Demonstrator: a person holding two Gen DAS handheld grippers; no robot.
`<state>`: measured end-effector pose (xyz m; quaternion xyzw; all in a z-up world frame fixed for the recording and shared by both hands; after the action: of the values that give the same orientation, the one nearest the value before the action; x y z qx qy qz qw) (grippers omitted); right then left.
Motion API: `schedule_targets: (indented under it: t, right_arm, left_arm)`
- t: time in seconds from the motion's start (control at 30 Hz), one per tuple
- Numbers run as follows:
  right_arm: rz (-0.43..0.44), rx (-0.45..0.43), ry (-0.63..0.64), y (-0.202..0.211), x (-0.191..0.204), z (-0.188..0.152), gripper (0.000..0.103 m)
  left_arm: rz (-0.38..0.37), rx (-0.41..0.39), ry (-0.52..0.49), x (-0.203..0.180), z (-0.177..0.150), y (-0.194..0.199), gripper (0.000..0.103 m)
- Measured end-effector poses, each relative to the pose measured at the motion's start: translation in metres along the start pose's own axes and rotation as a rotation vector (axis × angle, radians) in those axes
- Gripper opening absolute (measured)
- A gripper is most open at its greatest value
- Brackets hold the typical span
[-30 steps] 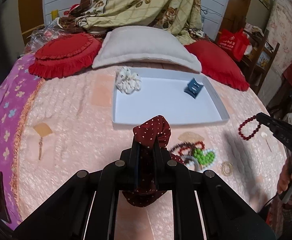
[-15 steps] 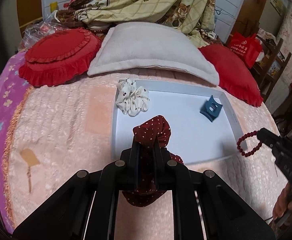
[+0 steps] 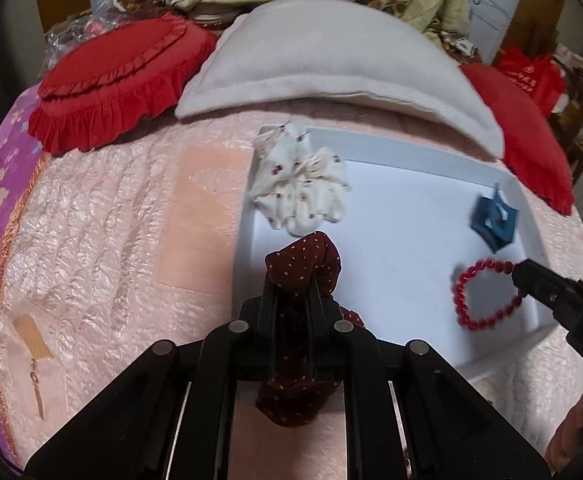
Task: Organize jewelry
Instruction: 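Grasp the red bead bracelet with the right tool while the left carries the scrunchie to the tray, then release the red bracelet and scrunchie in the tray, open both tools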
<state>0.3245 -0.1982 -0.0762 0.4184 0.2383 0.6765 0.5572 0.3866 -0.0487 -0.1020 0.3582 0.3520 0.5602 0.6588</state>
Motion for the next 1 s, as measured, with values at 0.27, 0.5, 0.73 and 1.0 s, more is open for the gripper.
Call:
schedule_targets:
  t: [0.27,0.5,0.73,1.0]
  right_arm:
    - [-0.087,0.021,-0.026,-0.008,-0.033,-0.007,0.044]
    - [-0.144,-0.032,0.041,0.022,-0.023,-0.017,0.052]
    - [-0.163,0.054,0.176,-0.010,0.027,-0.041,0.052]
    - [-0.114,0.134,0.152,-0.035,0.041,-0.054,0.051]
  left_arm:
    - [-0.056,-0.012,0.033,0.004,0.001,0.001,0.044]
    - [-0.084,-0.052,0.070,0.008,-0.006,0.039,0.049]
    - [-0.073,-0.117,0.114,0.022,-0.055,0.092,0.049]
    - [-0.040,-0.107,0.155,0.035,-0.125,0.110,0.049]
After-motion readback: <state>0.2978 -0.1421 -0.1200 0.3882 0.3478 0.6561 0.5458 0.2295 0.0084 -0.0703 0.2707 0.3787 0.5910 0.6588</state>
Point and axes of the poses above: each gripper's, at about its wrist camera, not at the fingertips, and y roughly against the way its jaws point, x to its left, z to its top, the point moved 6 cm from there along -y, roughly the way its jaws point, and after that the axes turned 2 degrees about z, right-handed, at the moved point
